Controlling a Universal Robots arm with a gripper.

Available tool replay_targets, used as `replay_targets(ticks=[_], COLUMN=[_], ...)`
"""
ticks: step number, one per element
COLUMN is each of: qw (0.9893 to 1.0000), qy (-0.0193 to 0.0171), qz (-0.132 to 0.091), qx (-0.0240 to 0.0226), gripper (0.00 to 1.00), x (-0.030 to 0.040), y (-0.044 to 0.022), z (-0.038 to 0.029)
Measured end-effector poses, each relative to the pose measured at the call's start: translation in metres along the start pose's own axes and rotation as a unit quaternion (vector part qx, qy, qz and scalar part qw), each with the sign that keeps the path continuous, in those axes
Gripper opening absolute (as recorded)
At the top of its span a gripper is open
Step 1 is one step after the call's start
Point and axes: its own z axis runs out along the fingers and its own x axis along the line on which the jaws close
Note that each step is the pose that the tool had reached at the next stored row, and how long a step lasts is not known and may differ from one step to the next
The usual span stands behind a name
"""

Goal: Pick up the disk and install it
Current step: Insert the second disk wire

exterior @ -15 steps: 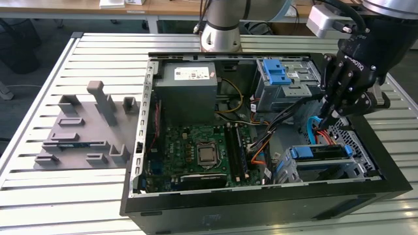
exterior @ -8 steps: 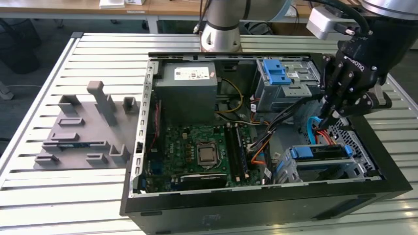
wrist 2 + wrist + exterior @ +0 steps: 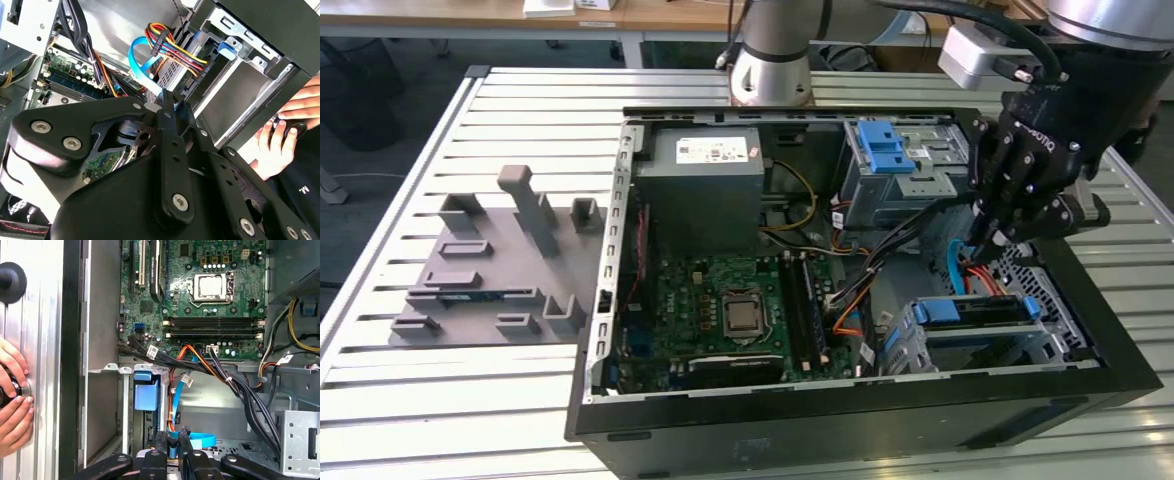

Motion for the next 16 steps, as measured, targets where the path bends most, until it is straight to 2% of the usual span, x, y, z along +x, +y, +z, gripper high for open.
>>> replay_targets(ticks=[2, 7, 8, 10, 11, 12, 15, 16], qw=[1.0, 1.0, 1.0, 1.0, 1.0, 1.0, 0.9994, 0.9992], qy=[0.002, 0.0019, 0.0019, 0.0019, 0.0004, -0.0067, -0.0335, -0.0411], qz=[0.0, 0.0, 0.0, 0.0, 0.0, 0.0, 0.0, 0.0], qx=[0.0, 0.0, 0.0, 0.0, 0.0, 0.0001, 0.0006, 0.0007], gripper=[0.24, 0.22, 0.16, 0.16, 0.16, 0.16, 0.16, 0.16], x=[-0.0001, -0.0001, -0.0001, -0.0001, -0.0001, -0.0001, 0.0002, 0.0006], y=[0.0, 0.0, 0.0, 0.0, 0.0, -0.0001, -0.0002, -0.0002], z=[0.0008, 0.001, 0.001, 0.001, 0.0011, 0.0013, 0.0013, 0.0016])
